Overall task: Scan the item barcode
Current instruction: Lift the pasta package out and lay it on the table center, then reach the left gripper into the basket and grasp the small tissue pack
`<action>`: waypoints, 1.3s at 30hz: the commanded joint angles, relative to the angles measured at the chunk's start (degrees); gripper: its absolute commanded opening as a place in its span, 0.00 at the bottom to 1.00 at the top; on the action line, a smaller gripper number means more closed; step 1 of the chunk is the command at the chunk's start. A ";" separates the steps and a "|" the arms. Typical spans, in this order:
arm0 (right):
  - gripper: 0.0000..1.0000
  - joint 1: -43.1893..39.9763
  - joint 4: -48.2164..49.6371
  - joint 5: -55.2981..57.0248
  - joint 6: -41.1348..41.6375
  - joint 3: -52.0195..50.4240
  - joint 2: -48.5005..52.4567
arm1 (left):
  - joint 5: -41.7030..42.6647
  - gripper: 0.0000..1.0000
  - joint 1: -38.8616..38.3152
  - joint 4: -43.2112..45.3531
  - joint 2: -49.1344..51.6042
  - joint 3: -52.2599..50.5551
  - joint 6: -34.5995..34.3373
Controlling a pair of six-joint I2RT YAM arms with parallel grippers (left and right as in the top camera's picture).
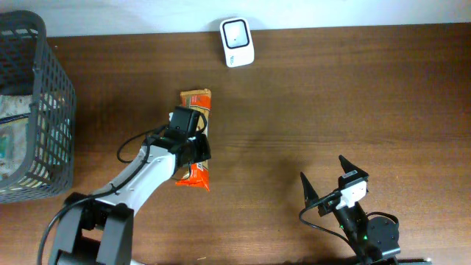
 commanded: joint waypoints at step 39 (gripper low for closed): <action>0.99 0.50 -0.02 -0.11 -0.39 -0.52 -0.37 | -0.87 0.99 58.60 -24.20 -8.31 46.03 25.64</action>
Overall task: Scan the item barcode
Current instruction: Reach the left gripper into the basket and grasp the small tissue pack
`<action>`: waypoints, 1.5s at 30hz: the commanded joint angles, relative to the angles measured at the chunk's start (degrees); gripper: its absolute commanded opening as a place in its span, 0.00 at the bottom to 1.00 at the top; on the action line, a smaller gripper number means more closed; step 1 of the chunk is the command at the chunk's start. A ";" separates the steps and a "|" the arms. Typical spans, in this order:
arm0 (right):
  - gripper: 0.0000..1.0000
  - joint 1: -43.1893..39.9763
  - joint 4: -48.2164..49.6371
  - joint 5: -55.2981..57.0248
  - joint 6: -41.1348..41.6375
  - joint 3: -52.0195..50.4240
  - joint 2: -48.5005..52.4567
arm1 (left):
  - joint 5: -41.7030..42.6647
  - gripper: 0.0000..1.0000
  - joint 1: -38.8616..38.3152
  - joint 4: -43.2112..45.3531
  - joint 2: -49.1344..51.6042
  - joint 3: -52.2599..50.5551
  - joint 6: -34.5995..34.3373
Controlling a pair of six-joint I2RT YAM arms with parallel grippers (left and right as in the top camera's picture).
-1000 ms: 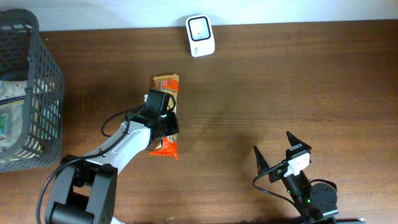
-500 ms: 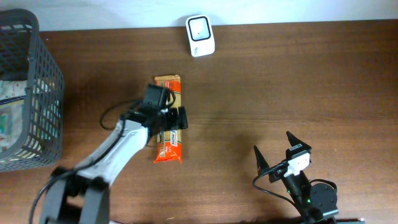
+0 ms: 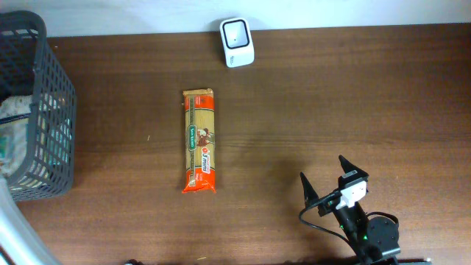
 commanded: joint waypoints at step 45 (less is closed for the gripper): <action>0.99 0.50 -0.04 -0.13 -0.39 -0.52 -0.37 | -12.11 0.00 4.39 3.91 33.59 8.20 16.52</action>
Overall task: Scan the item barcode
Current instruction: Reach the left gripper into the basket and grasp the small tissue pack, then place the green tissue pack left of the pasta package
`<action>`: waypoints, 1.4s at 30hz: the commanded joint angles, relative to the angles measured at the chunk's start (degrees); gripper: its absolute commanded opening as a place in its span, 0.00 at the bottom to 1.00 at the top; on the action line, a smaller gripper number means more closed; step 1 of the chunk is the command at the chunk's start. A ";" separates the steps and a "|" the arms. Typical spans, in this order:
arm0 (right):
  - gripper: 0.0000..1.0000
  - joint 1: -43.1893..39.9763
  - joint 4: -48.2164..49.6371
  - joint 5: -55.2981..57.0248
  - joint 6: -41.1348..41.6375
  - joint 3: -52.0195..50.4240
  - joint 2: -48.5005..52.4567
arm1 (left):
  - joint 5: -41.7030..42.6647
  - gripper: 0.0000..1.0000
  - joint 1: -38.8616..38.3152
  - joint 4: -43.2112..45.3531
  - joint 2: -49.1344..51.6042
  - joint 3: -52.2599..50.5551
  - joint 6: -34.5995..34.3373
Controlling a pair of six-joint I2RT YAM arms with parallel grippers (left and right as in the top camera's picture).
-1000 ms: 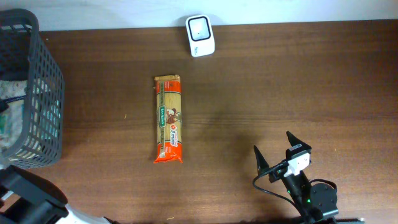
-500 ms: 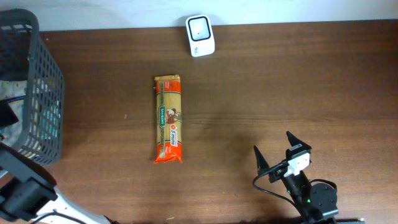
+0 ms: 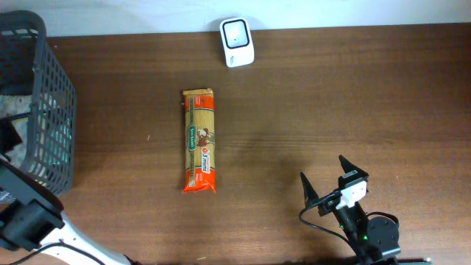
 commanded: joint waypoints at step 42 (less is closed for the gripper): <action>0.99 0.50 -0.02 -0.13 -0.42 -0.52 -0.37 | 5.49 0.99 -40.52 -29.77 -22.53 25.49 -24.87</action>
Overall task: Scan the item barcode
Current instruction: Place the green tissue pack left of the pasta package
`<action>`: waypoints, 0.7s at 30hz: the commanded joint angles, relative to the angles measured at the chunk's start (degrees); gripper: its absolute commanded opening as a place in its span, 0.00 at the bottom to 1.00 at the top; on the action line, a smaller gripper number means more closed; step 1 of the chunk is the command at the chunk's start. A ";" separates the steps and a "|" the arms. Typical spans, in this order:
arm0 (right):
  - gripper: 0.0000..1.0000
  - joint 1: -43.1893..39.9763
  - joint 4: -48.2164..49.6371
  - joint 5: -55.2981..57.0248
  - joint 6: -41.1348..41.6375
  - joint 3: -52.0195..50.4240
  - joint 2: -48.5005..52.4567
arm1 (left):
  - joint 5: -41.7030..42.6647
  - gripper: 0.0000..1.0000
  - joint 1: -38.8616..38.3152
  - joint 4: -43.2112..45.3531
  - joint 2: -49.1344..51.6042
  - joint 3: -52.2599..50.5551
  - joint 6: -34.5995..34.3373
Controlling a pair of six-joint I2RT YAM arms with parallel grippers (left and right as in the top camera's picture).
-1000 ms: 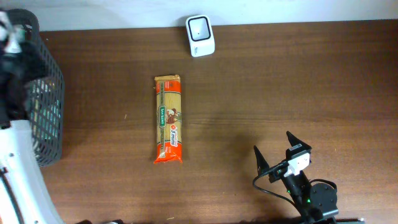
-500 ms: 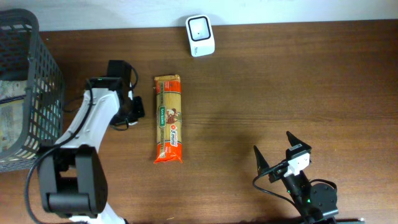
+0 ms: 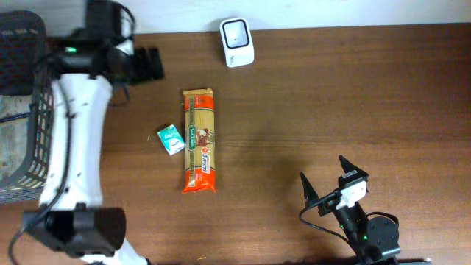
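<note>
A long orange and green pasta packet [image 3: 199,140] lies flat in the middle of the table, its long side running front to back. Just left of it lies a small green and white packet [image 3: 171,138]. The white barcode scanner [image 3: 237,41] stands at the back edge. My left gripper [image 3: 152,63] hovers at the back left, between the basket and the scanner. It points right, its fingers look spread, and nothing is in them. My right gripper [image 3: 325,179] rests open at the front right, far from both packets.
A dark grey wire basket [image 3: 65,96] with more items inside stands at the left edge, partly under my left arm [image 3: 73,140]. The arm runs from the front left corner up to the back.
My left arm was low at the front left by the basket; now it stretches to the back left. A small green and white packet has appeared on the table left of the pasta.
First my left gripper was down on the pasta packet, which lay slightly askew. Then the arm was gone from the table and the pasta lay straight. Later the arm showed at the basket. Now a small packet lies beside the pasta. The right arm never moved.
</note>
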 commanded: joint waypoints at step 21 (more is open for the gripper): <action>0.99 0.50 -0.04 -0.13 -0.37 -0.52 -0.42 | -14.21 0.99 41.48 25.75 3.85 -17.18 24.46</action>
